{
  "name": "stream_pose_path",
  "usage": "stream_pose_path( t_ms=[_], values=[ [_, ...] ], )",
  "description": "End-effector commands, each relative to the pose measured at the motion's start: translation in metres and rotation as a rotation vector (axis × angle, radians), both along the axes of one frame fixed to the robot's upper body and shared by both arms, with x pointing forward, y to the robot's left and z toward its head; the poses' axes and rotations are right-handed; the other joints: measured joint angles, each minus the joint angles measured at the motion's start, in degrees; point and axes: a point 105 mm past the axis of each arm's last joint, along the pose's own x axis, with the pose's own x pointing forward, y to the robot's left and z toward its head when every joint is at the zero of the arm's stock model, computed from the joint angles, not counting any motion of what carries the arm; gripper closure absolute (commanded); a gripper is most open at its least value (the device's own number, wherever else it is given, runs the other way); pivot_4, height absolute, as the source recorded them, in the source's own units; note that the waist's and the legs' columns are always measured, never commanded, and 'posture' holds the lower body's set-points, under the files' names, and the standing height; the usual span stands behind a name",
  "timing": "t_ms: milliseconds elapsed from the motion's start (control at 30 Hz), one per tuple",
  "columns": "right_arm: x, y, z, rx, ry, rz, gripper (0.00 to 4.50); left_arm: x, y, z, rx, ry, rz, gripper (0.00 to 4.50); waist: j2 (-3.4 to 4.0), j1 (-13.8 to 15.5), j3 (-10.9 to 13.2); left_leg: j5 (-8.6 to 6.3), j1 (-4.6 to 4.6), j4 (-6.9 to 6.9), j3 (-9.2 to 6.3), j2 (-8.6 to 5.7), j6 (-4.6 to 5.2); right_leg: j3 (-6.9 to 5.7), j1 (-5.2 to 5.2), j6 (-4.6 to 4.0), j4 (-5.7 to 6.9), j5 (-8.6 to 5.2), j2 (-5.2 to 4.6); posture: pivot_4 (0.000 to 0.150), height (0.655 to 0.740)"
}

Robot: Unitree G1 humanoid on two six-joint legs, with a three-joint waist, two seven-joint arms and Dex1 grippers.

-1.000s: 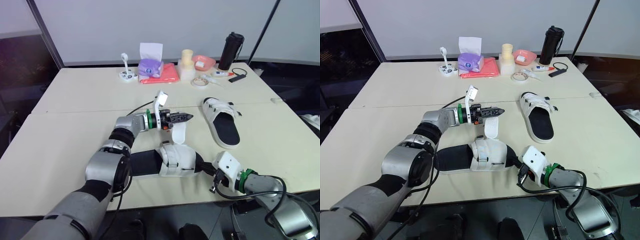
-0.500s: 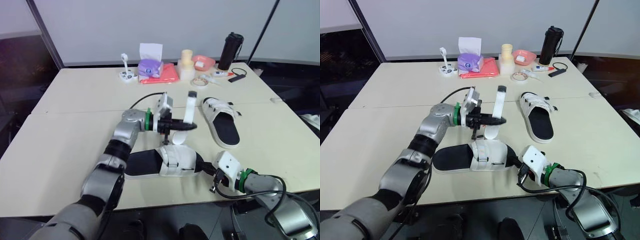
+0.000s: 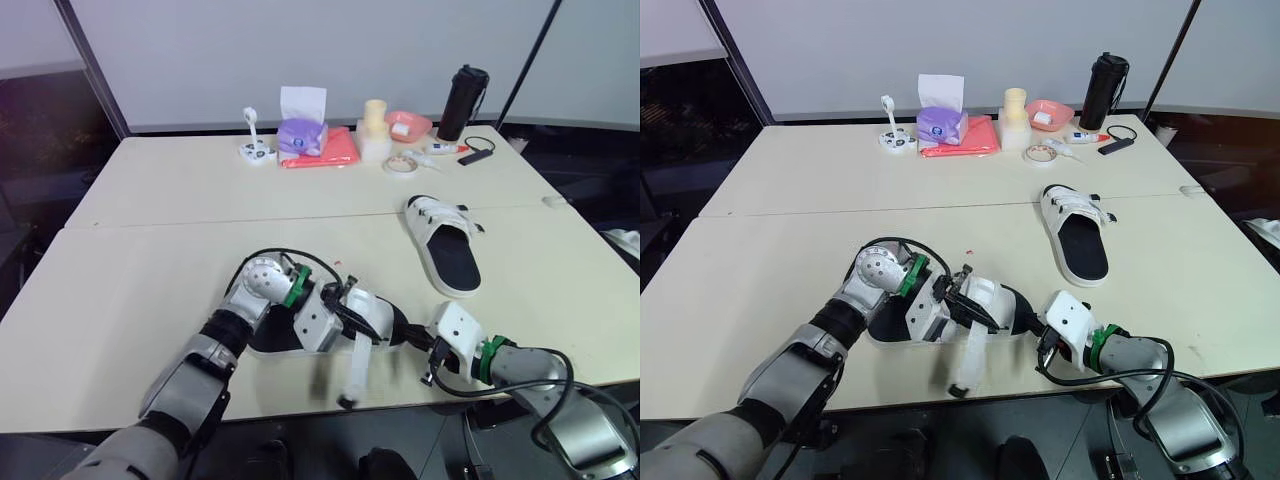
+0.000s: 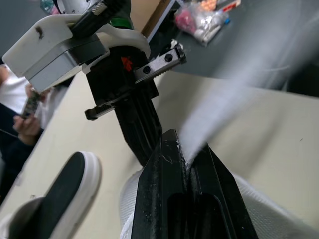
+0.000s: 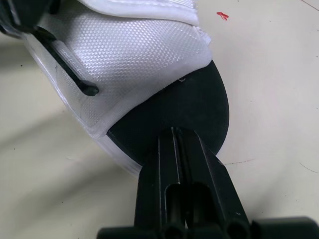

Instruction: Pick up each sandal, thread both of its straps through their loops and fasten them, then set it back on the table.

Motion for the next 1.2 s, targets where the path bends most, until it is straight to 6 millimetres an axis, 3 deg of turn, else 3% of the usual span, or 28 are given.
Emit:
stream_pose_path(
  t_ms=[33, 100, 300, 333, 600, 733, 833, 967, 1200],
  values=[
    [-0.006, -0.005, -0.020, -0.040, 0.084, -0.002, 4.50, 0.003, -0.006, 0.007, -0.028, -0.054, -0.004, 3.93, 0.00, -0.03, 0.00, 0.00, 0.00, 0.00, 0.00, 0.00, 0.00, 0.00, 0.01, 0.01, 0.00, 0.00, 0.00, 0.150, 0.7400],
    [-0.005, -0.004, -0.020, -0.039, 0.084, 0.001, 4.50, 0.003, -0.009, 0.009, -0.040, -0.066, -0.001, 3.26, -0.01, -0.07, -0.01, 0.00, 0.00, 0.01, -0.01, 0.00, 0.00, -0.01, 0.02, 0.01, 0.01, 0.00, 0.00, 0.150, 0.7400],
    [-0.003, -0.004, -0.020, -0.042, 0.081, 0.006, 4.50, 0.004, -0.016, 0.036, -0.142, -0.001, 0.014, 0.18, -0.01, -0.27, -0.01, 0.00, 0.01, 0.01, -0.03, 0.00, 0.00, -0.03, 0.01, 0.03, 0.04, -0.01, 0.03, 0.150, 0.7400],
    [-0.002, -0.004, -0.019, -0.043, 0.080, 0.007, 4.50, 0.004, -0.017, 0.043, -0.154, 0.024, 0.019, 0.03, -0.01, -0.29, -0.01, 0.00, 0.00, 0.01, -0.03, 0.00, 0.00, -0.03, 0.00, 0.03, 0.05, -0.01, 0.03, 0.150, 0.7400],
    [0.003, -0.002, -0.019, -0.046, 0.070, 0.020, 4.50, 0.003, 0.002, 0.073, -0.051, 0.271, 0.065, 0.03, 0.00, -0.64, -0.01, 0.01, 0.04, 0.01, -0.04, 0.04, 0.01, -0.01, 0.01, 0.03, 0.10, -0.01, 0.08, 0.150, 0.7400],
    [0.006, 0.001, -0.020, -0.043, 0.065, 0.033, 4.50, 0.004, 0.024, 0.080, 0.023, 0.574, 0.168, 0.03, 0.01, -0.81, -0.01, 0.00, 0.07, 0.00, -0.09, 0.07, 0.01, 0.00, 0.01, 0.02, 0.13, -0.01, 0.12, 0.150, 0.7400],
    [0.006, 0.004, -0.020, -0.041, 0.065, 0.041, 4.50, 0.006, 0.038, 0.079, 0.062, 0.756, 0.250, 0.03, 0.02, -0.80, -0.02, 0.00, 0.09, 0.00, -0.14, 0.10, 0.01, 0.01, 0.01, 0.01, 0.14, -0.02, 0.13, 0.150, 0.7400],
    [0.005, 0.005, -0.022, -0.039, 0.071, 0.051, 4.50, -0.003, 0.053, 0.072, 0.117, 0.812, 0.269, 0.03, 0.02, -0.76, -0.02, 0.00, 0.11, 0.00, -0.15, 0.10, 0.00, 0.02, 0.02, 0.00, 0.14, -0.02, 0.13, 0.150, 0.7400],
    [0.005, 0.006, -0.023, -0.041, 0.077, 0.061, 4.50, -0.010, 0.059, 0.068, 0.159, 1.051, 0.377, 0.03, 0.02, -0.62, -0.02, 0.00, 0.10, -0.01, -0.16, 0.14, 0.00, 0.07, -0.01, -0.04, 0.13, -0.02, 0.12, 0.150, 0.7400]
  ],
)
